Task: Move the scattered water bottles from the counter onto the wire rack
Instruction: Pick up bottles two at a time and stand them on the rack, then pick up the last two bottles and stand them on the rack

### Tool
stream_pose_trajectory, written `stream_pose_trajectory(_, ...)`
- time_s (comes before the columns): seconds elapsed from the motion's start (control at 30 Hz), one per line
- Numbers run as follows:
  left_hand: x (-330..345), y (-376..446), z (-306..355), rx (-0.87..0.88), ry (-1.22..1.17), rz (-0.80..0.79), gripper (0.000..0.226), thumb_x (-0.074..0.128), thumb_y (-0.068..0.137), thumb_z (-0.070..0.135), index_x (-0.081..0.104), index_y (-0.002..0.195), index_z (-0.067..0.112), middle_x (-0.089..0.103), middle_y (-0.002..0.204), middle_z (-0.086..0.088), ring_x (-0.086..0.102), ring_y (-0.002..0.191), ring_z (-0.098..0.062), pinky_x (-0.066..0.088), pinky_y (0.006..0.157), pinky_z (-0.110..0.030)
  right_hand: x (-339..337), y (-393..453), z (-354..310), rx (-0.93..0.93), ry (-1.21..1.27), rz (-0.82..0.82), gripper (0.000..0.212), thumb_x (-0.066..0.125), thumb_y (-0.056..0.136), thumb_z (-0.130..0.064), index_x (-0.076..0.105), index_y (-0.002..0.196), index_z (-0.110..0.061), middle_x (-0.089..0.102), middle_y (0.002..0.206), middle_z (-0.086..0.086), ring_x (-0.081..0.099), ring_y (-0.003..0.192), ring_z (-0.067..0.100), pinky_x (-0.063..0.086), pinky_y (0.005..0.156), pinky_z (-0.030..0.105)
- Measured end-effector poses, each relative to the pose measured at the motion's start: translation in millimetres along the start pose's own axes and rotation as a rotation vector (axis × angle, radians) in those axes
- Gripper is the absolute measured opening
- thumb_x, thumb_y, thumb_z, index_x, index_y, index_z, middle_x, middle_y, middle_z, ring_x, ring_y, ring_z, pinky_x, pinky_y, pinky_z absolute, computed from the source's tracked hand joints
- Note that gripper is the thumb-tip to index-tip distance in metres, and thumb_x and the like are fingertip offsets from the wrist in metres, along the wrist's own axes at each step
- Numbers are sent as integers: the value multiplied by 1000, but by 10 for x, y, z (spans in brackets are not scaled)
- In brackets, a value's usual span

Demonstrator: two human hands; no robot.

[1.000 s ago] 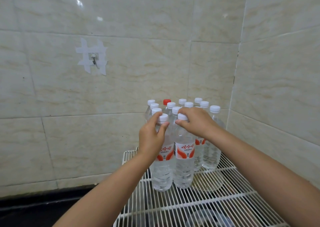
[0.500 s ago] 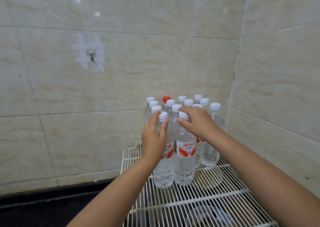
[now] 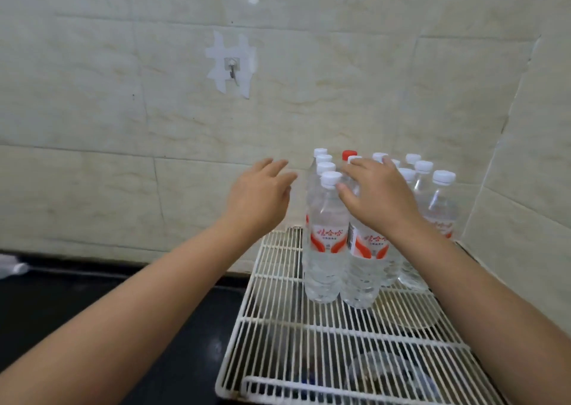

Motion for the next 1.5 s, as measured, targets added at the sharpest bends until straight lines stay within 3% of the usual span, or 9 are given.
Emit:
stream_pose_trajectory(0.13,-52,-556,-702,-254,176,-224,40,40,97,17,43,136,13,35,150,-8,27,141,-27,28,111,-40,301,115,-675,-153,108,-32,45,48,79,-29,64,107,2,67,106,24,61,103,38,35,100,49)
stream_pose_trajectory(0.23,-263,-1117,-1260,-377,271,-258,37,44,94,13,51,130,7,46,142,-15,38,133,-33,35,106,-44,589,150,-1395,-253,154,-147,44,49,91,-33,53,126,-6,57,127,17,50,122,29,17,112,43)
stream_pose_trajectory(0.3,-442,-1517,-1579,-422,310,-274,27,52,86,7,64,109,0,64,116,-22,58,109,-40,48,88,-47,793,124,-1932,-319,167,-213,46,45,92,-37,49,129,-10,54,131,13,47,124,26,12,115,42)
stream_pose_trajectory(0.4,-761,-2164,-2078,-566,396,-350,24,53,72,13,73,79,3,73,89,-19,70,75,-35,57,58,-39,1020,9,-2825,-404,236,-174,42,51,84,-39,65,107,-7,68,106,16,64,100,29,34,105,51)
stream_pose_trajectory(0.5,-1001,-2740,-2517,-634,417,-345,36,47,81,23,69,103,5,65,119,-18,62,107,-37,56,81,-47,1335,-164,-3660,-423,321,-237,40,60,63,-40,72,82,-8,72,76,12,70,70,28,54,74,54)
stream_pose_trajectory(0.6,-1219,-3380,-3052,-762,426,-402,46,44,94,28,41,138,14,31,152,-8,27,140,-30,29,113,-44,1600,-405,-4548,-466,388,-315,44,65,68,-37,70,99,-6,71,97,19,69,90,33,49,84,58)
stream_pose_trajectory(0.73,-1551,-4167,-3678,-870,444,-482,49,36,97,31,28,144,19,21,156,-2,16,144,-27,24,114,-41,1921,-728,-5553,-431,458,-483,55,43,94,-38,32,142,-13,32,151,13,23,142,30,13,116,48)
stream_pose_trajectory(1.1,-1902,-5524,-5097,-1090,335,-616,46,33,99,30,26,144,23,16,157,3,10,146,-26,17,117,-41,2753,-992,-7217,-428,396,-724,53,35,97,-40,27,144,-18,29,153,7,15,145,27,11,117,44)
stream_pose_trajectory(1.5,-1435,-5317,-7500,-982,310,-699,47,29,100,32,22,146,25,16,157,4,10,146,-23,16,117,-40,4403,300,-8082,-170,347,-780,53,37,96,-40,29,143,-17,33,151,8,19,143,28,19,116,43)
Point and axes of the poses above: each hand's wrist, its own y-axis towards the middle knuckle, its own x-axis out of the palm, z = x × y, the point moved 8 cm from there along y, towards the middle knuckle
